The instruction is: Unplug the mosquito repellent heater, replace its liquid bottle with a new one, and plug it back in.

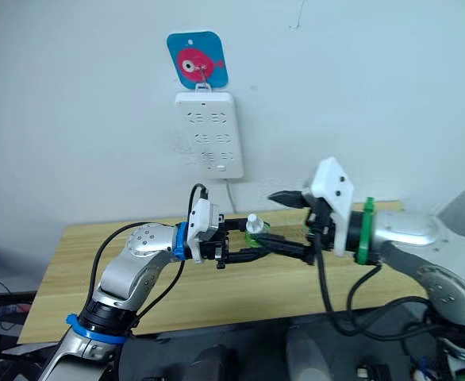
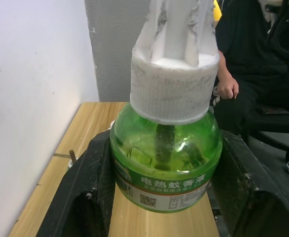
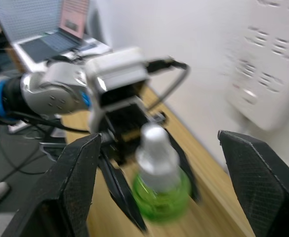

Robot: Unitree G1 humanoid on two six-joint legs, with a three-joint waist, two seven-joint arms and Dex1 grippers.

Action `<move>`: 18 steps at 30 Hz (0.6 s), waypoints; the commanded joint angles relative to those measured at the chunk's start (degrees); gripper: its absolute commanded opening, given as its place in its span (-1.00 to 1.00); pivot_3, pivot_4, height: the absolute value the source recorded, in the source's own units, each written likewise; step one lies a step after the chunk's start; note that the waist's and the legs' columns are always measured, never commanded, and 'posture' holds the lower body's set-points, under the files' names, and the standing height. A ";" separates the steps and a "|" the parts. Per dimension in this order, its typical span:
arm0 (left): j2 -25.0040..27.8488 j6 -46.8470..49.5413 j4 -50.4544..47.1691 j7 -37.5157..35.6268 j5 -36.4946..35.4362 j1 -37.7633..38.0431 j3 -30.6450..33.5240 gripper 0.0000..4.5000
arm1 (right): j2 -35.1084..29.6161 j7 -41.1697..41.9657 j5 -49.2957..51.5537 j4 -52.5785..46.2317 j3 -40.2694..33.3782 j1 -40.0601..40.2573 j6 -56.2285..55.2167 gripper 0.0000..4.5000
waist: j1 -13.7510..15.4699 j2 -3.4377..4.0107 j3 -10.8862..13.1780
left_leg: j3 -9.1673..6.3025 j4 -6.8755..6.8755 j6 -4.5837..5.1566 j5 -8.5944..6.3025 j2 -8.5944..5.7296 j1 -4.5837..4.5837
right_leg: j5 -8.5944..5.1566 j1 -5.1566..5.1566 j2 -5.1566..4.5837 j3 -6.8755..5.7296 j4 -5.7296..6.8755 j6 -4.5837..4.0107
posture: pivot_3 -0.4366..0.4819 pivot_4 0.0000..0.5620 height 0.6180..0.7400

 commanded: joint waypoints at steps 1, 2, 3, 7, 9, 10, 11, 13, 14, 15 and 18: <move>-0.04 -1.13 -1.53 -0.40 -0.26 -0.59 -0.05 0.03 | 0.84 -0.51 -2.19 1.55 2.49 -1.96 -0.96 0.75 | 0.06 0.00 0.00 | -0.01 0.00 0.00 0.00 -0.05 -0.03 | 0.02 -0.02 -0.02 -0.01 0.00 0.03 | -0.52 -0.47 1.00; -0.07 -1.18 -1.47 -0.42 -0.23 -0.65 -0.06 0.03 | 1.17 -0.33 -2.42 1.97 3.09 -2.25 -1.21 0.75 | 0.10 0.00 -0.01 | -0.01 0.00 0.01 0.00 -0.08 -0.05 | 0.05 -0.03 -0.05 -0.01 -0.02 0.07 | -0.51 -0.47 1.00; -0.09 -1.23 -1.40 -0.42 -0.21 -0.71 -0.06 0.03 | 1.44 -0.18 -2.75 2.28 3.58 -2.42 -1.43 0.75 | 0.12 0.00 -0.01 | -0.01 0.00 0.01 -0.01 -0.09 -0.07 | 0.06 -0.04 -0.10 -0.01 -0.03 0.08 | -0.51 -0.48 1.00; -0.02 -1.26 -1.39 -0.44 -0.21 -0.74 0.05 0.03 | 1.79 0.61 -4.25 2.43 5.37 -2.30 -2.38 0.37 | 0.25 0.00 -0.01 | -0.08 -0.02 0.02 -0.01 -0.07 -0.09 | 0.06 -0.07 -0.20 -0.02 -0.03 0.08 | -0.50 -0.48 1.00; 0.07 -1.22 -1.41 -0.44 -0.24 -0.60 0.12 0.03 | 2.04 0.98 -4.52 2.15 5.71 -2.04 -2.60 0.04 | 0.30 0.00 -0.01 | -0.12 -0.03 0.02 -0.01 -0.04 -0.09 | 0.06 -0.07 -0.19 -0.03 -0.03 0.08 | -0.50 -0.48 1.00; 0.11 -1.24 -1.40 -0.47 -0.25 -0.50 0.15 0.03 | 2.05 1.21 -4.63 1.96 5.83 -1.93 -2.72 -0.13 | 0.30 0.00 -0.01 | -0.13 -0.03 0.02 -0.01 -0.03 -0.09 | 0.06 -0.07 -0.19 -0.04 -0.02 0.08 | -0.50 -0.48 1.00; 0.13 -1.26 -1.38 -0.48 -0.25 -0.44 0.16 0.03 | 2.02 1.36 -4.69 1.86 5.92 -1.86 -2.83 -0.38 | 0.30 0.00 -0.01 | -0.14 -0.03 0.02 -0.01 -0.03 -0.08 | 0.06 -0.06 -0.19 -0.04 -0.01 0.08 | -0.50 -0.48 1.00; 0.15 -1.22 -1.32 -0.53 -0.22 -0.30 0.16 0.03 | 1.65 1.84 -5.23 1.36 6.22 -1.64 -3.51 -0.60 | 0.31 0.00 -0.01 | -0.11 -0.03 0.01 -0.01 -0.03 -0.08 | 0.06 -0.06 -0.18 -0.05 0.00 0.08 | -0.50 -0.48 1.00; 0.18 -1.21 -1.26 -0.56 -0.19 -0.24 0.16 0.03 | 1.40 2.12 -5.60 1.09 6.37 -1.58 -4.04 -0.71 | 0.31 0.00 -0.01 | -0.10 -0.02 0.01 -0.01 -0.03 -0.07 | 0.06 -0.06 -0.18 -0.06 0.00 0.08 | -0.50 -0.48 1.00; 0.19 -1.30 -1.11 -0.61 -0.11 -0.17 0.16 0.03 | 1.35 2.20 -5.88 0.91 6.34 -1.52 -4.58 -0.83 | 0.31 0.00 -0.01 | -0.09 -0.02 0.01 -0.01 -0.04 -0.07 | 0.06 -0.06 -0.17 -0.06 0.00 0.08 | -0.50 -0.48 1.00; 0.37 -1.50 -0.45 -0.51 0.34 0.03 0.15 0.03 | 1.36 2.59 -6.65 0.22 5.46 -1.48 -6.07 -0.84 | 0.30 0.00 -0.01 | -0.08 -0.01 0.01 -0.01 -0.04 -0.07 | 0.06 -0.06 -0.18 -0.06 -0.01 0.08 | -0.51 -0.48 1.00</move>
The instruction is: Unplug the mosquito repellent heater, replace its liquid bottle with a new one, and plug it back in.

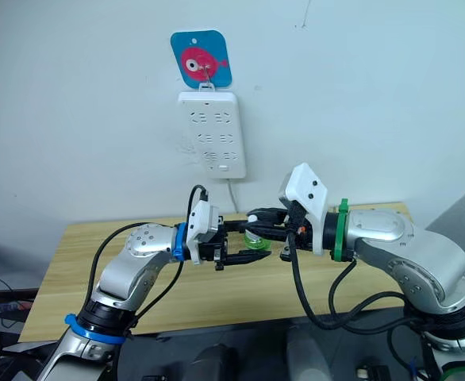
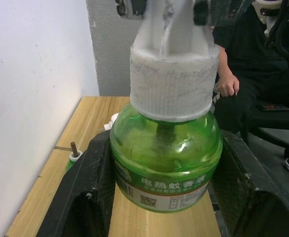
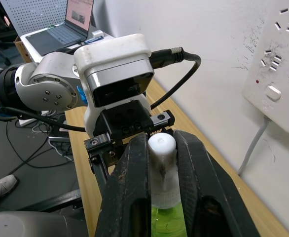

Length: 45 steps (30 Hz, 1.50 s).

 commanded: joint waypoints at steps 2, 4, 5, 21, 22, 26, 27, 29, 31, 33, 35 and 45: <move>0.23 -1.30 0.01 0.06 0.34 0.12 0.27 0.03 | -0.17 0.84 1.56 -3.08 -3.68 -0.81 -2.69 -0.84 | 0.00 0.00 0.00 | 0.00 0.00 0.00 0.00 0.00 0.00 | 0.00 0.00 0.00 0.00 0.00 0.00 | -0.50 -0.48 1.00; 0.69 -1.60 0.86 0.10 0.97 0.48 0.26 0.03 | 0.27 -0.39 4.32 -2.98 -6.96 -1.90 -2.30 -0.84 | 0.01 0.00 0.00 | -0.03 0.00 0.00 0.00 0.00 -0.01 | 0.00 -0.01 0.00 0.00 0.00 0.00 | -0.50 -0.48 1.00; 1.22 -2.21 1.47 -0.11 1.62 0.87 0.18 0.03 | 0.58 -1.55 5.90 -2.73 -8.68 -2.67 -1.87 -0.84 | -0.02 0.00 0.00 | -0.03 0.00 0.00 0.00 0.00 -0.01 | 0.00 0.00 0.00 -0.01 0.00 0.00 | -0.50 -0.47 1.00; 9.56 -1.46 -3.40 1.61 3.40 13.07 2.96 0.03 | 10.72 -12.27 -34.02 27.10 4.93 20.52 -39.03 -0.84 | 0.08 0.07 0.21 | 0.15 -0.05 0.00 0.00 0.03 0.08 | 0.00 -0.02 -0.01 0.11 -0.01 -0.02 | -0.40 -0.18 1.00; 9.97 -0.93 -4.30 1.79 3.12 13.62 3.20 0.03 | 11.96 -12.47 -34.84 29.17 4.81 21.00 -40.39 -0.84 | 0.10 0.10 0.29 | 0.15 -0.06 0.00 0.00 0.05 0.10 | 0.00 -0.01 0.00 0.12 -0.01 -0.02 | -0.38 -0.15 1.00; 10.89 1.10 -6.77 2.75 2.47 14.78 3.78 0.03 | 17.32 -15.84 -39.28 42.88 4.16 19.23 -46.30 -0.84 | 0.15 0.11 0.54 | 0.14 -0.07 0.00 0.00 0.10 0.17 | 0.00 0.04 0.04 0.12 -0.01 -0.03 | -0.34 -0.10 1.00; 10.99 1.50 -7.24 2.88 2.37 14.92 3.87 0.03 | 18.15 -16.47 -40.24 45.38 3.83 18.52 -47.68 -0.84 | 0.21 0.18 0.67 | 0.15 -0.08 0.00 0.00 0.10 0.19 | 0.00 0.04 0.05 0.12 0.00 -0.03 | -0.34 -0.09 1.00; 11.20 2.24 -8.08 3.14 2.16 15.16 4.06 0.03 | 19.47 -17.46 -41.60 50.04 3.09 17.28 -49.73 -0.84 | 0.25 0.27 0.93 | 0.18 -0.09 0.00 0.00 0.09 0.19 | 0.00 0.03 0.05 0.15 0.00 -0.04 | -0.32 -0.07 1.00; 11.45 2.91 -8.83 3.33 1.93 15.40 4.27 0.03 | 20.92 -17.83 -41.61 54.70 2.02 16.08 -51.03 -0.84 | 0.26 0.26 1.30 | 0.21 -0.09 0.00 0.00 0.08 0.19 | 0.00 0.03 0.05 0.17 0.00 -0.04 | -0.30 -0.06 1.00; 11.57 3.43 -9.35 3.40 1.84 15.55 4.44 0.03 | 22.01 -18.24 -41.61 57.68 1.10 15.20 -52.29 -0.84 | 0.28 0.25 1.67 | 0.19 -0.09 0.00 0.00 0.08 0.19 | 0.00 0.03 0.05 0.16 0.00 -0.04 | -0.29 -0.05 1.00; 11.63 3.92 -9.82 3.48 1.80 15.64 4.59 0.03 | 22.93 -19.01 -42.01 60.07 0.28 14.34 -53.53 -0.84 | 0.31 0.25 1.77 | 0.18 -0.10 0.00 0.00 0.08 0.18 | 0.00 0.02 0.05 0.16 0.00 -0.04 | -0.28 -0.05 1.00; 11.04 4.03 -9.90 3.43 1.65 15.14 4.67 0.03 | 24.93 -17.94 -39.95 54.16 -3.36 16.72 -53.50 0.54 | 0.45 0.30 1.87 | 0.08 -0.17 0.01 -0.01 0.08 0.13 | 0.00 0.00 0.01 0.18 -0.01 -0.05 | -0.30 -0.06 1.00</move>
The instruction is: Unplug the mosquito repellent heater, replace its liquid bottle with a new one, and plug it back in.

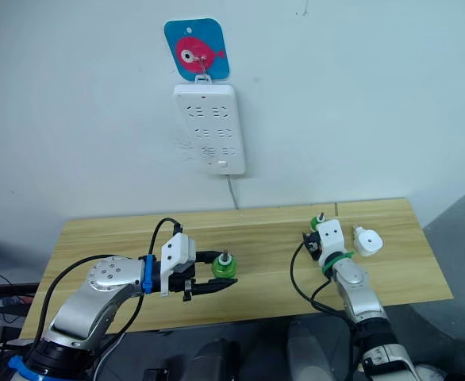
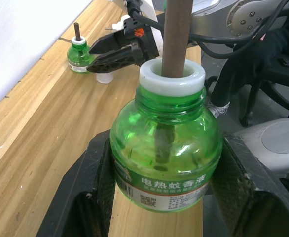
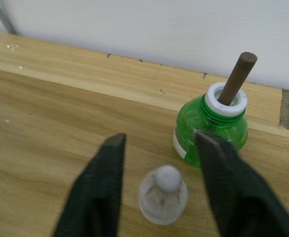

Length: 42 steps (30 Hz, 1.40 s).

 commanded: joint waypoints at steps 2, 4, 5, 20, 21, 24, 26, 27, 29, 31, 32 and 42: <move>-0.34 -0.62 -1.70 0.22 -1.67 -0.54 1.13 0.03 | -0.84 1.99 3.44 -16.06 -2.26 4.58 3.08 0.86 | 0.15 0.02 0.02 | -0.06 0.00 0.00 0.00 0.00 -0.04 | 0.00 -0.01 -0.01 0.01 -0.02 0.00 | -0.30 -0.07 1.00; -0.55 -0.54 -1.27 0.17 -2.01 -1.18 1.42 0.03 | -4.41 6.01 6.34 -30.51 -1.42 8.67 9.28 1.00 | 0.36 0.13 0.08 | -0.12 0.00 0.00 0.00 0.00 -0.10 | 0.00 -0.03 -0.02 0.00 -0.04 0.00 | -0.30 -0.07 1.00; -0.70 -0.69 -0.95 -0.11 -2.16 -1.65 1.40 0.03 | -7.05 8.54 8.60 -37.73 -0.97 10.38 13.55 1.00 | 0.50 0.16 0.11 | -0.16 0.00 0.00 0.00 -0.01 -0.14 | 0.00 -0.04 -0.02 -0.01 -0.05 0.01 | -0.32 -0.09 1.00; -7.88 -6.23 5.68 -5.42 -2.41 -14.56 -2.99 0.03 | -22.74 24.28 33.91 -60.58 2.89 -6.25 46.73 1.00 | 0.20 0.00 0.02 | -0.06 0.11 0.01 0.04 -0.02 -0.14 | -0.01 0.01 0.10 -0.18 -0.13 0.03 | -0.50 -0.34 1.00; -8.30 -6.70 6.14 -5.62 -2.34 -15.04 -3.06 0.03 | -22.50 24.61 33.80 -60.15 3.57 -6.90 46.91 1.00 | 0.12 0.00 0.00 | -0.08 0.11 0.01 0.03 -0.03 -0.16 | -0.01 0.00 0.07 -0.19 -0.13 0.03 | -0.50 -0.35 1.00; -9.11 -7.57 7.21 -6.17 -2.18 -15.63 -3.03 0.03 | -21.33 24.64 33.85 -59.71 4.85 -8.49 47.57 1.00 | -0.01 -0.02 -0.03 | -0.13 0.10 0.01 0.03 -0.06 -0.21 | 0.00 -0.03 -0.01 -0.20 -0.12 0.03 | -0.51 -0.36 1.00; -9.34 -8.24 7.73 -6.59 -2.09 -15.73 -3.11 0.03 | -20.69 24.55 33.67 -59.52 5.43 -9.22 47.51 1.00 | -0.12 -0.02 -0.04 | -0.12 0.10 0.02 0.03 -0.06 -0.26 | 0.00 -0.10 -0.03 -0.20 -0.12 0.03 | -0.51 -0.38 1.00; -9.43 -8.56 7.92 -6.77 -2.06 -15.75 -3.14 0.03 | -20.28 24.35 33.56 -59.35 5.59 -9.46 47.54 1.00 | -0.14 -0.02 -0.04 | -0.13 0.09 0.02 0.03 -0.06 -0.28 | 0.00 -0.12 -0.03 -0.20 -0.13 0.02 | -0.51 -0.38 1.00; -9.66 -8.99 8.31 -7.00 -1.99 -15.82 -3.14 0.03 | -19.91 24.37 32.86 -58.89 6.12 -9.65 47.22 1.00 | -0.16 -0.02 -0.05 | -0.17 0.08 0.02 0.03 -0.06 -0.29 | 0.00 -0.12 -0.03 -0.19 -0.12 0.02 | -0.51 -0.39 1.00; -9.86 -9.50 8.65 -7.20 -2.02 -15.90 -3.14 0.03 | -19.62 24.50 32.12 -58.44 6.57 -9.66 46.64 0.73 | -0.16 -0.02 -0.05 | -0.20 0.08 0.01 0.03 -0.06 -0.29 | 0.00 -0.11 -0.04 -0.19 -0.12 0.02 | -0.50 -0.40 1.00; -9.93 -9.70 8.78 -7.24 -2.04 -15.94 -3.16 0.03 | -19.55 24.63 31.84 -58.32 6.72 -9.64 46.43 0.59 | -0.16 -0.02 -0.07 | -0.19 0.09 0.01 0.03 -0.06 -0.29 | 0.00 -0.11 -0.04 -0.19 -0.11 0.02 | -0.50 -0.40 1.00; -10.62 -8.30 8.34 -7.15 -3.37 -16.03 -2.44 0.03 | -20.93 26.28 24.87 -56.82 10.23 -9.94 41.26 -0.63 | -0.22 -0.03 -0.13 | -0.16 0.10 0.01 0.03 -0.06 -0.26 | 0.00 -0.11 -0.03 -0.23 -0.08 0.02 | -0.49 -0.42 1.00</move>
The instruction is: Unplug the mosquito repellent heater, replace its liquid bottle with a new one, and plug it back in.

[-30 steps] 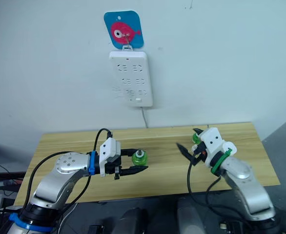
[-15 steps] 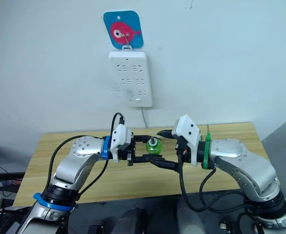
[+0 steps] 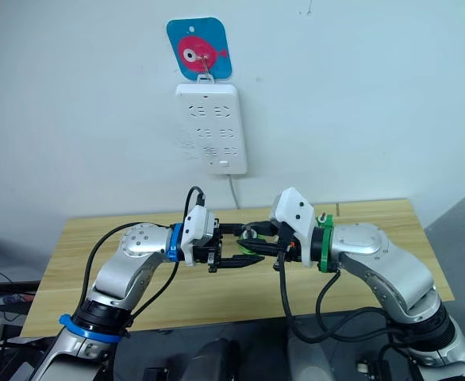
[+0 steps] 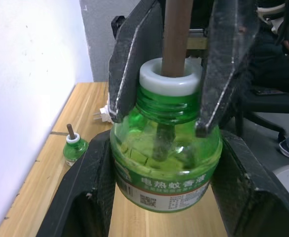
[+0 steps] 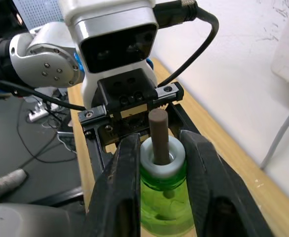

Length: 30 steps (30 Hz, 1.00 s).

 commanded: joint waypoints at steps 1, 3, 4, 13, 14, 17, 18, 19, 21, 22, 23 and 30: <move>-0.94 0.51 -2.24 -0.05 -2.84 -0.72 0.70 0.03 | -0.57 1.10 -1.73 -0.35 0.66 -0.66 -1.83 -0.63 | 0.00 0.00 -0.01 | 0.00 0.00 0.00 0.00 0.00 0.00 | 0.00 0.00 0.00 0.00 0.00 0.00 | -0.49 -0.42 1.00; -0.88 1.17 -2.85 -0.72 -3.79 -0.70 0.75 0.03 | -0.56 1.43 -2.03 -0.32 0.50 -0.56 -2.16 -0.63 | 0.00 0.00 -0.01 | 0.00 0.00 0.00 0.00 0.00 0.00 | 0.00 0.00 0.00 0.00 0.01 0.00 | -0.49 -0.42 1.00; -0.98 1.97 -3.21 -0.80 -4.78 -0.54 1.08 0.03 | -0.59 1.49 -1.95 -0.36 0.13 -0.49 -2.26 -0.63 | 0.00 0.00 -0.02 | 0.00 0.00 0.00 0.00 0.00 0.00 | 0.00 0.00 0.00 0.01 0.01 0.00 | -0.48 -0.43 1.00; -0.12 3.99 -2.99 0.86 -5.00 0.06 1.79 0.82 | -1.53 1.05 1.97 -0.86 -6.46 0.98 -0.70 -0.63 | 0.01 -0.05 -0.17 | -0.01 0.02 -0.01 0.00 0.00 0.00 | 0.01 0.01 -0.01 0.02 0.02 -0.01 | -0.48 -0.45 1.00; 0.21 5.32 -3.01 0.95 -5.49 0.10 1.84 0.96 | -1.63 0.98 2.67 -0.94 -7.40 1.09 -0.22 -0.63 | 0.01 -0.05 -0.18 | -0.01 0.02 -0.01 0.00 0.00 0.00 | 0.01 0.00 -0.01 0.03 0.03 -0.01 | -0.48 -0.45 1.00; 1.26 13.40 -3.93 3.09 -9.15 0.81 3.28 0.96 | -0.05 -2.85 10.73 -0.88 -15.78 1.02 5.34 -0.63 | -0.01 -0.05 -0.22 | 0.00 0.03 0.00 0.00 0.00 0.01 | 0.01 0.01 0.00 0.03 0.06 -0.01 | -0.48 -0.45 1.00; 1.12 16.23 -4.63 4.57 -10.60 0.86 3.95 0.96 | 0.65 -4.48 13.15 -0.74 -18.08 0.89 6.97 -0.63 | -0.01 -0.05 -0.24 | -0.01 0.03 0.00 0.00 0.00 0.02 | 0.01 0.01 0.00 0.04 0.09 -0.01 | -0.48 -0.45 1.00; 0.24 22.17 -6.14 7.82 -14.57 0.41 5.50 0.96 | 2.11 -7.61 16.62 -0.18 -21.46 0.88 8.90 -0.63 | 0.00 -0.05 -0.25 | -0.02 0.03 0.00 0.00 0.01 0.02 | 0.01 0.01 0.00 0.05 0.10 -0.01 | -0.48 -0.46 1.00; -1.51 31.26 -8.74 13.30 -21.13 -0.53 8.26 0.96 | 4.57 -13.16 22.71 0.56 -26.59 1.01 11.85 -0.63 | 0.00 -0.06 -0.26 | -0.10 0.06 0.00 0.00 0.01 -0.02 | 0.01 0.01 0.00 0.07 0.11 -0.01 | -0.48 -0.46 1.00; -3.02 35.65 -9.51 17.03 -24.99 -1.29 10.27 0.96 | 6.19 -16.78 26.43 0.96 -29.10 1.19 13.01 -0.63 | 0.04 -0.06 -0.29 | -0.11 0.06 0.00 0.00 0.01 -0.02 | 0.01 0.02 -0.01 0.07 0.12 -0.01 | -0.48 -0.46 1.00; -4.52 38.69 -10.06 20.32 -28.17 -2.10 12.08 0.96 | 7.95 -21.08 31.08 1.41 -31.25 1.44 13.53 -0.63 | 0.08 -0.09 -0.33 | -0.12 0.06 -0.01 0.00 0.01 -0.03 | 0.01 0.03 -0.02 0.07 0.12 -0.01 | -0.48 -0.46 1.00; -13.11 50.43 -9.38 37.37 -45.25 -8.01 20.72 0.96 | 14.04 -44.45 55.69 1.30 -33.70 3.15 8.91 -0.63 | -0.11 -0.07 -0.90 | -0.10 0.07 0.00 0.00 0.00 -0.02 | 0.02 0.04 -0.02 0.09 0.17 -0.01 | -0.47 -0.47 1.00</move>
